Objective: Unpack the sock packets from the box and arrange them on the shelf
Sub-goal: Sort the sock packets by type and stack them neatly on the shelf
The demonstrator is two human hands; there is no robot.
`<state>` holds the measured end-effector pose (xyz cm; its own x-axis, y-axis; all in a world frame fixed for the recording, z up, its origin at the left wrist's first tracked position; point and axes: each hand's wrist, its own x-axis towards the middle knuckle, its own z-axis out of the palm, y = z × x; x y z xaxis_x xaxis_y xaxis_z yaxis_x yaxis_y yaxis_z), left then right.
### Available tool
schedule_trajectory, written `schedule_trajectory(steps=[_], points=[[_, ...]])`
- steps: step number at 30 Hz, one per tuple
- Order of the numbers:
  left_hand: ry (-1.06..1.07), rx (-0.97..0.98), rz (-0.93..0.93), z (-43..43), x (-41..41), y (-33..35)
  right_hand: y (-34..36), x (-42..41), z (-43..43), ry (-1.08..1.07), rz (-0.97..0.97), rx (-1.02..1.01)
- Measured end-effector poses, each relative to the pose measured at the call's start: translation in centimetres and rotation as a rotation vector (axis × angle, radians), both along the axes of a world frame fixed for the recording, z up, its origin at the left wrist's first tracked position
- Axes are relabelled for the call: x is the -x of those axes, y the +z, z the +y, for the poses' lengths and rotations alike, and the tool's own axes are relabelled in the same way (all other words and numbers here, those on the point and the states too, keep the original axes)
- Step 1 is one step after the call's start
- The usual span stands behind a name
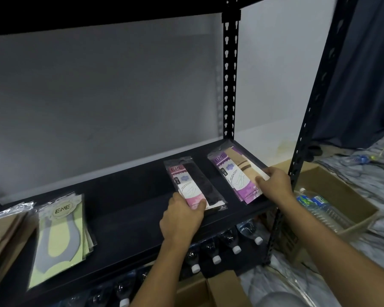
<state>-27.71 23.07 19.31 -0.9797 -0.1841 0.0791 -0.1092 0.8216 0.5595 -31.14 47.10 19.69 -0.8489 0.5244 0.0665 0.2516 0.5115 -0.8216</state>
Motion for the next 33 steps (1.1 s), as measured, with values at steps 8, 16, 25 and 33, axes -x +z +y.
schedule_trajectory(steps=[8, 16, 25, 33], points=[[-0.023, 0.037, -0.018, -0.2, 0.0, -0.3, -1.8, -0.2, -0.9, -0.005, -0.062, -0.216], [-0.113, -0.126, -0.066, -1.8, 0.1, 0.0, -1.5, -0.8, -1.8, -0.036, 0.053, -0.265], [-0.046, -0.369, 0.211, -11.0, -2.8, 1.2, 0.4, -3.6, -11.8, 0.147, 0.416, -0.063], [0.113, -0.478, 0.345, -20.8, -5.1, 3.0, 1.7, -5.6, -26.1, 0.445, 0.478, 0.09]])
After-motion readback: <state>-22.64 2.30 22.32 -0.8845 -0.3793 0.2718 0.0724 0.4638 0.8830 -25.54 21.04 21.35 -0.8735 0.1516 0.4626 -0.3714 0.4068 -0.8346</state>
